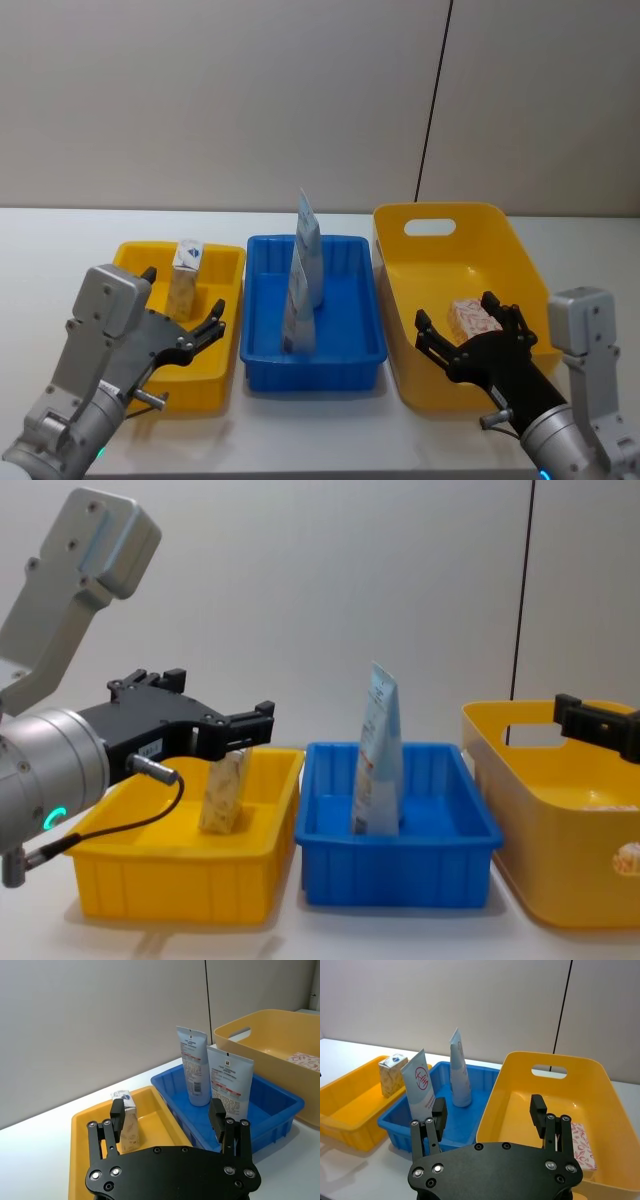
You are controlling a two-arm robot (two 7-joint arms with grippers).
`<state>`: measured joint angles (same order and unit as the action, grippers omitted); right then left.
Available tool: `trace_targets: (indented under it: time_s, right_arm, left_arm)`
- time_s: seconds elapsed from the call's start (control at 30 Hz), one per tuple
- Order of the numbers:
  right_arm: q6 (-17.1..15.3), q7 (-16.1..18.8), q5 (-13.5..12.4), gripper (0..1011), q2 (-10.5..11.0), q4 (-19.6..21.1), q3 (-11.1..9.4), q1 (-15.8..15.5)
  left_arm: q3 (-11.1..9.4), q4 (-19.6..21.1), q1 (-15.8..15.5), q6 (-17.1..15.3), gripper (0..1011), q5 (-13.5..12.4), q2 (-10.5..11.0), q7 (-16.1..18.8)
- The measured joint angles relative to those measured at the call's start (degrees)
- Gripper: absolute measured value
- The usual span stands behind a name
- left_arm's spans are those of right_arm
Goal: Bimanual collaborative sorting of washing and personal care products
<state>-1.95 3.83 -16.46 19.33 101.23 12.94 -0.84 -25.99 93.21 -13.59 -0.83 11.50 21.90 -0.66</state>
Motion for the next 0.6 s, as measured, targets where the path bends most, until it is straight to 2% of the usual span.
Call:
trace_targets:
  time_s: [0.6]
  right_arm:
    - [-0.12,0.14,-0.03,1004,-0.05,0.0,-0.06,0.03]
  left_arm:
    - [-0.03,0.0,0.0,0.0,1002,-0.03,0.0,0.04]
